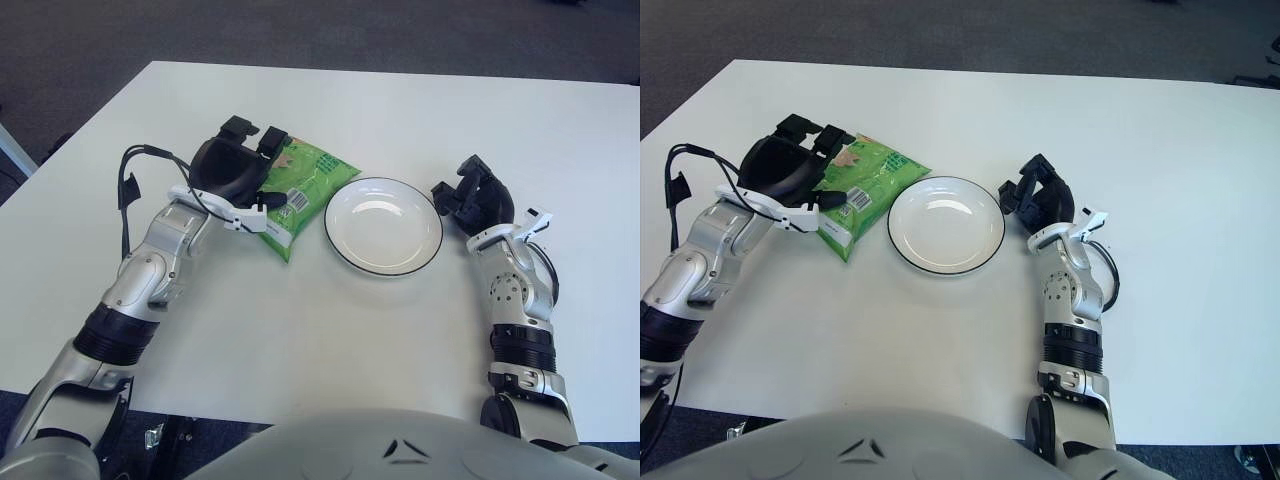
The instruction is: Put the snack into the plate.
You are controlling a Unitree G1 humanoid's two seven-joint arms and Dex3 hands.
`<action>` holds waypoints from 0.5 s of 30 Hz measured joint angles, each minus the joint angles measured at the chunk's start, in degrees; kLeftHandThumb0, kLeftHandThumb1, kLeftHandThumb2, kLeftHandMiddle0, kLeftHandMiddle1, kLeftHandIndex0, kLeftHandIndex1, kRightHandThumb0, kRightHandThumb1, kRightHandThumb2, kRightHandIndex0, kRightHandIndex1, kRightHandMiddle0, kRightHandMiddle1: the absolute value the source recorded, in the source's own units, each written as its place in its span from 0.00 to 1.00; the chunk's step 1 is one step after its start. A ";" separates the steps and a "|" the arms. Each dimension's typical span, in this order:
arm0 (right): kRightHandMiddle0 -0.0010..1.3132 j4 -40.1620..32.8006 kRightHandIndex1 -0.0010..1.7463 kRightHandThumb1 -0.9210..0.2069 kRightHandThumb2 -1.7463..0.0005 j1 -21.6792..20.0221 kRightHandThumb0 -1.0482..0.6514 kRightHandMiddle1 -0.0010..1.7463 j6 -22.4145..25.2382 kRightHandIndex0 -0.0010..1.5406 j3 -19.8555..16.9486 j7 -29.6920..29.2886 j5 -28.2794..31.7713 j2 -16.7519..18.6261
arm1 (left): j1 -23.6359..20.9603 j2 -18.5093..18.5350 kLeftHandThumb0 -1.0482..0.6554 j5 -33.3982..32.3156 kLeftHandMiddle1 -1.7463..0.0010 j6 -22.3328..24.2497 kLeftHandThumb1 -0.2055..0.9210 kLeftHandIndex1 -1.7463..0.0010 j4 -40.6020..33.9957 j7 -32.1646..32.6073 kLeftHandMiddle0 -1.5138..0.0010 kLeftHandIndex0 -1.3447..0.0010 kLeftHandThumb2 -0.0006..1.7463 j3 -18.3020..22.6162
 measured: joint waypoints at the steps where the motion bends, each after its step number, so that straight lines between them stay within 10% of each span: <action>1: 0.53 0.00 1.00 0.62 0.18 0.02 0.31 1.00 0.00 0.83 -0.05 0.05 0.00 0.00 | -0.12 -0.71 0.05 0.71 0.79 0.80 1.00 0.67 0.53 0.43 0.99 1.00 0.45 -0.12; 15: 0.53 -0.02 1.00 0.62 0.18 0.02 0.31 1.00 0.01 0.82 -0.45 0.48 0.03 -0.02 | -1.42 -7.30 0.00 0.25 0.90 4.91 1.00 0.73 6.19 4.96 1.00 1.00 0.40 -0.95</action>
